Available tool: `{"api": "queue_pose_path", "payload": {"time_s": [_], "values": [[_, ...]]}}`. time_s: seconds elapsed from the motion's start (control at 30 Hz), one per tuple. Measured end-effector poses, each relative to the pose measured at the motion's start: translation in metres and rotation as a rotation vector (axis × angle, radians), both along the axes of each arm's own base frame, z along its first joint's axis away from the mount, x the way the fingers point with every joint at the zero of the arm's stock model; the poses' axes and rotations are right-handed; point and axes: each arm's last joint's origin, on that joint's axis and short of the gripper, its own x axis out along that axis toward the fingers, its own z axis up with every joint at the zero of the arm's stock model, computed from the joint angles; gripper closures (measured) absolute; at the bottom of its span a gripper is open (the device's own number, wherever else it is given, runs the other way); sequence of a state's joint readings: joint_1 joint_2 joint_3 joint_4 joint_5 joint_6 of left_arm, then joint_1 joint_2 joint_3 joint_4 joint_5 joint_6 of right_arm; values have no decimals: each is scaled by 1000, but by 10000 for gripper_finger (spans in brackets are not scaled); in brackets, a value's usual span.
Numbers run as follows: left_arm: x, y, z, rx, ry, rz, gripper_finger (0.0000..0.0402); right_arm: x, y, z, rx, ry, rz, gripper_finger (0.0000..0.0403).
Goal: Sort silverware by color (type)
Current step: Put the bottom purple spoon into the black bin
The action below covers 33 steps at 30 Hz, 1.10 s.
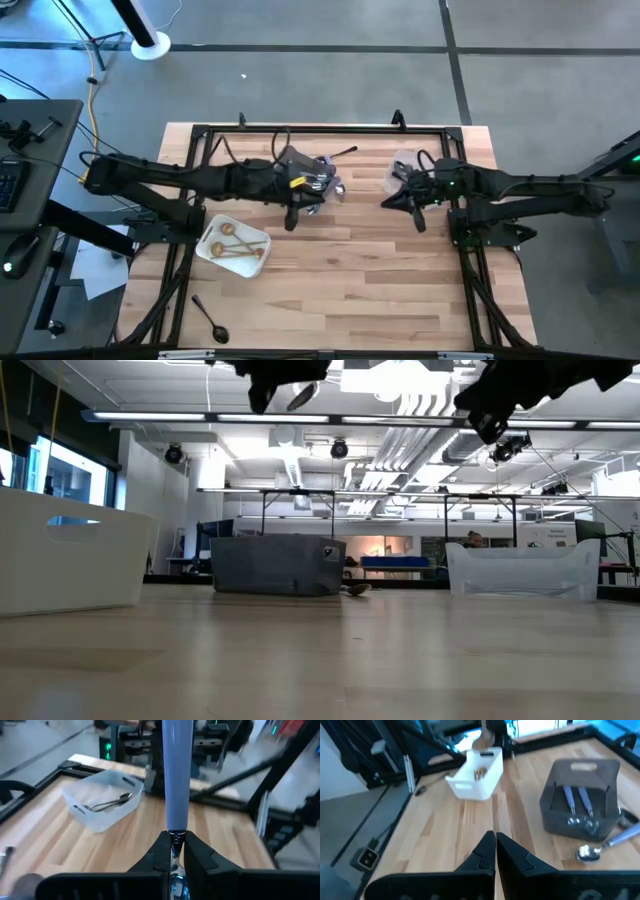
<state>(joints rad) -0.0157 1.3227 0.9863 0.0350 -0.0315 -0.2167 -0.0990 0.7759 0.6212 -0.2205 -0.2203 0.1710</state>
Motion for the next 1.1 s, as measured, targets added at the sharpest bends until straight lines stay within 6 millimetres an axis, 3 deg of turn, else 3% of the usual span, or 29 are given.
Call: {"api": "queue_pose_path", "payload": {"time_s": [0.2,0.37,0.53,0.67,0.93,1.1], "values": [[-7,2,-30,-89,-199,39,390,4,1,17,21,-177,-1,403],[-18,12,-44,-92,-326,56,390,27,2,33,63,-409,-13,403],[-37,21,-42,-100,-365,-36,390,59,5,28,95,-535,-57,403],[-53,25,-27,-62,-407,-84,390,86,8,21,86,-455,-125,403],[-72,27,-13,-17,-408,-90,390,144,10,39,-90,-279,-93,403],[-73,28,-14,-14,-399,-55,390,157,5,51,-161,-226,-48,403]]}}
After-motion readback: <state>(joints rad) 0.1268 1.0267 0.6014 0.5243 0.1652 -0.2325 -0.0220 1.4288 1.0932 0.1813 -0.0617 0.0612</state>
